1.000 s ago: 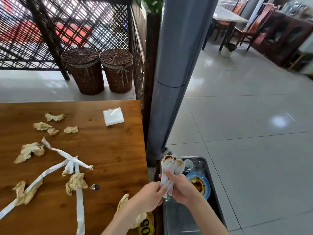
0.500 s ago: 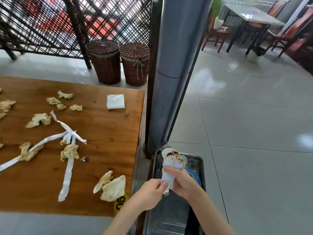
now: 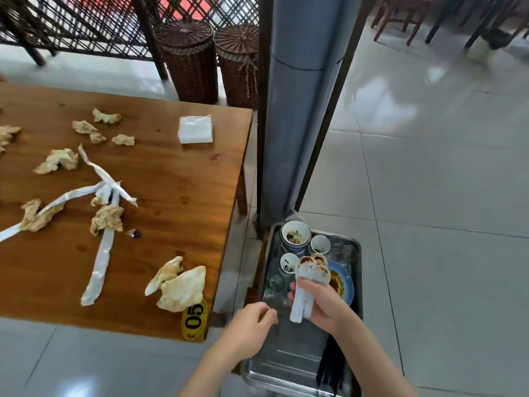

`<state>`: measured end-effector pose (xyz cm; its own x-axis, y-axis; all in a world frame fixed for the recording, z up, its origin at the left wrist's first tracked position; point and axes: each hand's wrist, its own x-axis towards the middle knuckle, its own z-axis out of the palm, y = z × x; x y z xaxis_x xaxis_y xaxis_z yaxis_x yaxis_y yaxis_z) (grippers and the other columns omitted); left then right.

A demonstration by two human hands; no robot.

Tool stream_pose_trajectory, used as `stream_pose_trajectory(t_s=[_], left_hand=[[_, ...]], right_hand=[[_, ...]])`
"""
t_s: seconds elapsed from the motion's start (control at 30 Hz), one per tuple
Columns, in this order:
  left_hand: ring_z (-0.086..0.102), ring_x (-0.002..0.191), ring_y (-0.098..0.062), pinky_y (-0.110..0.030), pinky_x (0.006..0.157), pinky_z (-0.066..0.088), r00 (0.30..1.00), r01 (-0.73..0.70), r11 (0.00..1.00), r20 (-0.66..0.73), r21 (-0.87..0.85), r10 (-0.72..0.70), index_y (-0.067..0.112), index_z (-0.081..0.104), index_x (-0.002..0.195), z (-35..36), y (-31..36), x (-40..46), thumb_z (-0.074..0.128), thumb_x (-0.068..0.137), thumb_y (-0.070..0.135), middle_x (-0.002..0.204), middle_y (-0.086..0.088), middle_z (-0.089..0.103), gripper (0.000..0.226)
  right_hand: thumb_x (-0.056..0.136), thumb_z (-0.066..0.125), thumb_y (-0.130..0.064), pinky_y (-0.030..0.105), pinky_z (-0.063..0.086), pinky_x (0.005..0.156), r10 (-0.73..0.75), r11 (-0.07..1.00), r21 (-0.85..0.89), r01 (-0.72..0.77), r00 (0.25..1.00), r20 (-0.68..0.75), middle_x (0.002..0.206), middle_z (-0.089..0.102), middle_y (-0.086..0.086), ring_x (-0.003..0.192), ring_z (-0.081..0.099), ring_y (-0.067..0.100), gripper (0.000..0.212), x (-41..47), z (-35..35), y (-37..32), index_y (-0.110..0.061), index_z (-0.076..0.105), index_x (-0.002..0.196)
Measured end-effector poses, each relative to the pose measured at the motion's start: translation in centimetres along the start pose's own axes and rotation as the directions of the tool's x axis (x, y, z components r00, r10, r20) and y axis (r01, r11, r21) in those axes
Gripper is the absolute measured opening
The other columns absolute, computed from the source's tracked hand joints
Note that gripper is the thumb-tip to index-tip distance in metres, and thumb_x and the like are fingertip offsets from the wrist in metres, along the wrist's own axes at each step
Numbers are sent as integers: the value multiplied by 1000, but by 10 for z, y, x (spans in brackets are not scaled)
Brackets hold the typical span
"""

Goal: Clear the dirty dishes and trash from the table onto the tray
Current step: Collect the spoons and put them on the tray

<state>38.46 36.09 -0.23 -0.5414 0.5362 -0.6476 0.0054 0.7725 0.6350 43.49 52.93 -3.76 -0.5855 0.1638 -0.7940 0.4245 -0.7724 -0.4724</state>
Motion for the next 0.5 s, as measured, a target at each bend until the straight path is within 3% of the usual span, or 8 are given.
stream_pose_trajectory(t_s=[0.17, 0.23, 0.3, 0.4, 0.5], left_hand=[[48, 57, -1, -9, 45, 32, 1000, 17, 1000, -15, -2, -17, 29, 60, 95, 16, -31, 37, 38, 100, 35, 69, 13, 53, 23], [52, 65, 0, -8, 48, 34, 999, 34, 999, -27, -16, -34, 30, 60, 93, 23, -43, 48, 40, 100, 34, 75, 15, 55, 21], [54, 73, 0, -9, 53, 35, 998, 42, 999, -37, -15, -43, 32, 58, 89, 31, -57, 60, 41, 99, 35, 79, 17, 57, 20], [52, 71, 0, -11, 55, 33, 998, 54, 998, -32, -20, -54, 35, 57, 84, 42, -73, 74, 41, 99, 34, 75, 17, 55, 22], [49, 69, -1, -11, 54, 34, 998, 56, 998, -23, -22, -57, 35, 56, 83, 53, -86, 86, 40, 99, 33, 75, 17, 54, 23]], right_hand=[[92, 59, -10, 33, 51, 64, 3, 1000, -26, -6, 993, -114, 90, 62, 10, 80, 60, 22, 21, 49, -40, 44, -8, 56, 112], [92, 60, -16, 35, 49, 69, 3, 999, -40, -10, 988, -156, 86, 63, 9, 78, 59, 21, 20, 68, -55, 66, -10, 57, 110], [91, 59, -19, 33, 49, 63, 14, 999, -40, -22, 982, -190, 82, 62, 10, 72, 58, 21, 19, 86, -67, 87, -7, 58, 106], [94, 56, -15, 30, 49, 49, 81, 996, -11, -86, 972, -219, 72, 57, 10, 59, 54, 19, 10, 107, -80, 117, -5, 56, 95], [92, 55, -5, 34, 47, 55, 168, 985, 3, -171, 968, -188, 71, 55, 10, 60, 53, 20, 4, 123, -91, 139, -5, 55, 89]])
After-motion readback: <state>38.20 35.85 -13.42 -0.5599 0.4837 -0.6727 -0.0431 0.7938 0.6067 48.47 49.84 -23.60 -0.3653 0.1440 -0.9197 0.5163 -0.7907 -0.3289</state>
